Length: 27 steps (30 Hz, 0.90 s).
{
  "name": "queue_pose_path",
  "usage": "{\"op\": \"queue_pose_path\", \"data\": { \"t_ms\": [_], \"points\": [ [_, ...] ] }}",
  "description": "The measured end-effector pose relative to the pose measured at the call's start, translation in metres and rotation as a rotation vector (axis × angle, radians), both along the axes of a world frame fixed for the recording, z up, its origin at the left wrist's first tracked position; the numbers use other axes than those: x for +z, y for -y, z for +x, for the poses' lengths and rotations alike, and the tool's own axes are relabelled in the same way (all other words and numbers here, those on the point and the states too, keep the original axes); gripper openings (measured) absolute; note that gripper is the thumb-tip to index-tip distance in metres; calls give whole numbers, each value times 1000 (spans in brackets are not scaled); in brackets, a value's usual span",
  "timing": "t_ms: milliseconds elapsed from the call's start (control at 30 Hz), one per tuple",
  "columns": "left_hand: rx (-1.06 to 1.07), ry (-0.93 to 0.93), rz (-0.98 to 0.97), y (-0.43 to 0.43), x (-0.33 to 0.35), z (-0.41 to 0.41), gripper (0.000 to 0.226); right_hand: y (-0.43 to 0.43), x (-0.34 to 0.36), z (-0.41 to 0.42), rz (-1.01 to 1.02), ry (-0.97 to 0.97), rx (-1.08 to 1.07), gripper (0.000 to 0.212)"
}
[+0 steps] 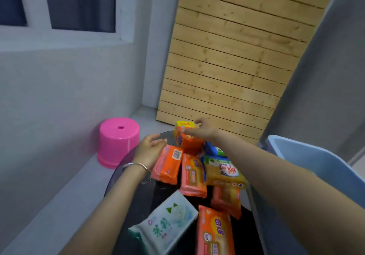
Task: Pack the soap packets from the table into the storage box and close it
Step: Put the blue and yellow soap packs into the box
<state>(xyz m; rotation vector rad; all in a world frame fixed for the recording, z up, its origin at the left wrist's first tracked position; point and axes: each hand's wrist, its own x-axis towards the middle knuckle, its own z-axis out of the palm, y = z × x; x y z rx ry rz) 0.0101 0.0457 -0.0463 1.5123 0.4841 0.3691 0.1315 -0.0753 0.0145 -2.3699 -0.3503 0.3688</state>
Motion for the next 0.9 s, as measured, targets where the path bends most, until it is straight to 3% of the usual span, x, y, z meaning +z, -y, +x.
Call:
{"op": "queue_pose_path", "data": {
  "t_ms": [167, 400, 600, 733, 900],
  "points": [
    [8, 9, 1, -9, -3, 11, 42, -26, -26, 19, 22, -1, -81, 93],
    [10, 22, -22, -6, 2, 14, 40, -31, -36, 23, -51, 127, -181, 84],
    [5, 72, -1, 1, 15, 12, 49, -17, 10, 10, 236, 158, -155, 81],
    [-98, 179, -148, 26, 41, 6, 55, 12, 61, -21, 407, 91, -115, 74],
    [-354, 246, -246, 76, 79, -10, 36, 76, 94, -67, 513, 28, -40, 66]
  ]
}}
